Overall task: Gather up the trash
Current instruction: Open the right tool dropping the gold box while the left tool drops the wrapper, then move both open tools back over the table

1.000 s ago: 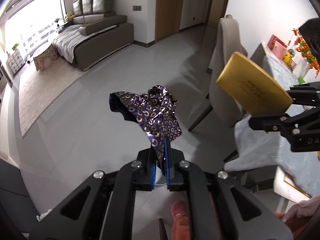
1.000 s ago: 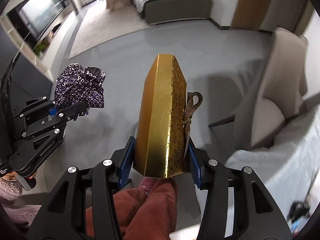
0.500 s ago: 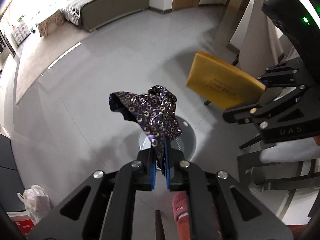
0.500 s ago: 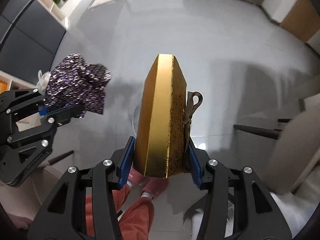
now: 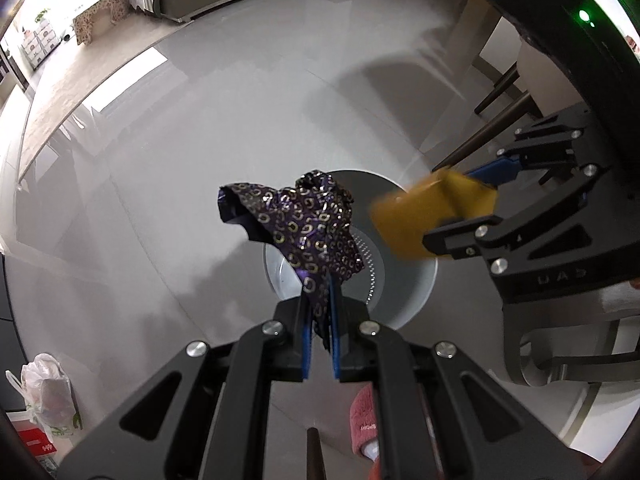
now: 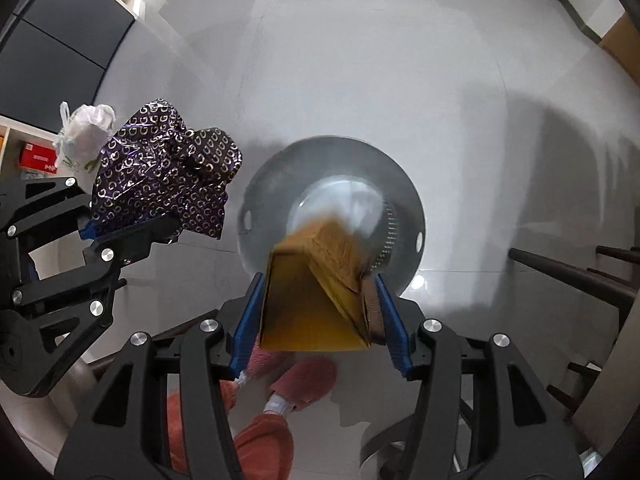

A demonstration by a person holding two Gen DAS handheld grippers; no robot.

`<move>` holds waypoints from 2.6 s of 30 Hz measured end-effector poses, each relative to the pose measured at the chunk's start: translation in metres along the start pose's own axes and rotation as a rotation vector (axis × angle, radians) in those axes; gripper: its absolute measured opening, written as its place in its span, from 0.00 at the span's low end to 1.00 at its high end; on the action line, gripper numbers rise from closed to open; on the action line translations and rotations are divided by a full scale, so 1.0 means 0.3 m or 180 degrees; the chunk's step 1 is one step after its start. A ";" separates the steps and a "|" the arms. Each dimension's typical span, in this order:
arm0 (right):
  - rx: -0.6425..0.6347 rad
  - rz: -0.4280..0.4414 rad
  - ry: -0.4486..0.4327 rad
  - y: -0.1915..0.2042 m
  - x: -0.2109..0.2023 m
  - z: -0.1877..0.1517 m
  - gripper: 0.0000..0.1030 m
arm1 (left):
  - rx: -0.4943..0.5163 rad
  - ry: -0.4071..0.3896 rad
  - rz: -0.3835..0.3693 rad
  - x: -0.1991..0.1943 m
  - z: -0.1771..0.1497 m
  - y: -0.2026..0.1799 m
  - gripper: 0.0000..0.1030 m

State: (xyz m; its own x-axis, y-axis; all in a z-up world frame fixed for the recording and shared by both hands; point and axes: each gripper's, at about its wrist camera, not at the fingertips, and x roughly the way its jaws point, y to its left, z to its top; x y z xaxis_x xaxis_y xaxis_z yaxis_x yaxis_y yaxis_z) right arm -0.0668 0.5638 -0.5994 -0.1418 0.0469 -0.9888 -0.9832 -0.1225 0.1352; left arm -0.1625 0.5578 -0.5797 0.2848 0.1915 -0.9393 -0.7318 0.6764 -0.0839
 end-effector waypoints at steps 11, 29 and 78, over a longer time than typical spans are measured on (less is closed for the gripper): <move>0.0009 -0.0047 -0.0064 -0.090 -0.072 0.008 0.57 | 0.0119 -0.0043 -0.0057 0.065 0.079 -0.048 0.11; 0.0021 -0.0105 -0.0221 -0.147 -0.240 -0.009 0.57 | 0.0159 -0.0008 -0.0029 -0.083 0.119 -0.097 0.70; 0.4736 -0.1342 -0.1697 -0.110 -1.593 -2.232 0.61 | 0.2961 -0.0541 -0.1333 -1.342 -0.105 -1.681 0.70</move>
State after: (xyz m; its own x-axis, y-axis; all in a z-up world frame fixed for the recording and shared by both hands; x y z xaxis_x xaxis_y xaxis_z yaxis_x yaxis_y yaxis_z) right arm 0.1102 -0.1185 -0.1737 0.4389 0.1834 -0.8796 -0.1534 0.9799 0.1278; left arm 0.0723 0.1172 -0.1698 0.5429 -0.1369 -0.8286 0.1936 0.9805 -0.0351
